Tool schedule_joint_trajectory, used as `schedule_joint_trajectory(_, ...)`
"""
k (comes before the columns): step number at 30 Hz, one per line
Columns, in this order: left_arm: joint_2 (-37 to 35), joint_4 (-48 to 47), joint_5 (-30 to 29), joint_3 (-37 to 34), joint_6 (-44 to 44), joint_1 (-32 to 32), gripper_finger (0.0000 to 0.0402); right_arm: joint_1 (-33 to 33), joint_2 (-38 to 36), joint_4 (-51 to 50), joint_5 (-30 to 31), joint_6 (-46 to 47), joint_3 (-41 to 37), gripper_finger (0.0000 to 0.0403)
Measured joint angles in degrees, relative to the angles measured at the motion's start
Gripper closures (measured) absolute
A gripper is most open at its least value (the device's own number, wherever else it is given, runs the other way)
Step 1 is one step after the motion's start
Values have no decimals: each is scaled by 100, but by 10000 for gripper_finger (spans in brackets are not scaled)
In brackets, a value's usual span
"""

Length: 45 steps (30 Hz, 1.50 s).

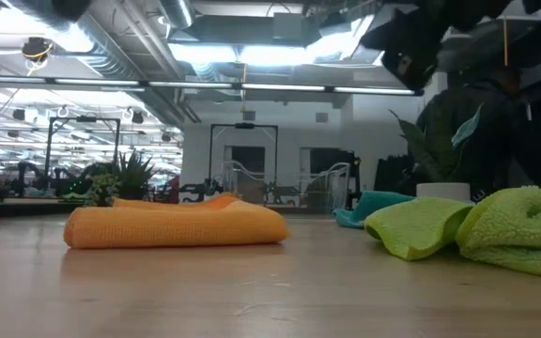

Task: Fold microfiber towels
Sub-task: Fold the orange towel

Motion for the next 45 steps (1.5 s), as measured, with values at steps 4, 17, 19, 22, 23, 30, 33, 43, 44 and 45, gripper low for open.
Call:
schedule_joint_trajectory(4, 346, -2441, -248, 1479, 1869, 238, 278, -25, 252, -27, 76, -566, 150, 226)
schedule_joint_trajectory(17, 294, -8070, 632, 2660, -2288, 466, 278, -172, 313, -11, 762, -1286, 150, 226)
schedule_joint_trajectory(19, 441, -8117, 688, 2576, -2211, 465, 278, -195, 312, -4, 1115, -1431, 150, 226)
schedule_joint_trajectory(22, 612, -8090, 787, 2559, -2155, 441, 278, -262, 313, 67, 1231, -1495, 150, 226)
schedule_joint_trajectory(23, 665, -8075, 787, 2557, -2160, 439, 278, -267, 313, 128, 1239, -1472, 150, 226)
schedule_joint_trajectory(30, 1008, -7877, 920, 2553, -2035, 446, 278, -303, 475, 719, 1238, -1401, 158, 226)
schedule_joint_trajectory(33, 1072, -7873, 1094, 2553, -2286, 536, 276, -344, 624, 803, 1087, -1208, 159, 226)
schedule_joint_trajectory(43, 1086, -7915, 1534, 2553, -2501, 767, 197, -339, 1219, 1423, 683, -930, 159, 226)
schedule_joint_trajectory(44, 1086, -7913, 1512, 2553, -2501, 767, 187, -337, 1235, 1514, 683, -1068, 159, 226)
schedule_joint_trajectory(45, 1085, -7912, 1508, 2553, -2502, 767, 179, -337, 1243, 1616, 681, -1217, 159, 226)
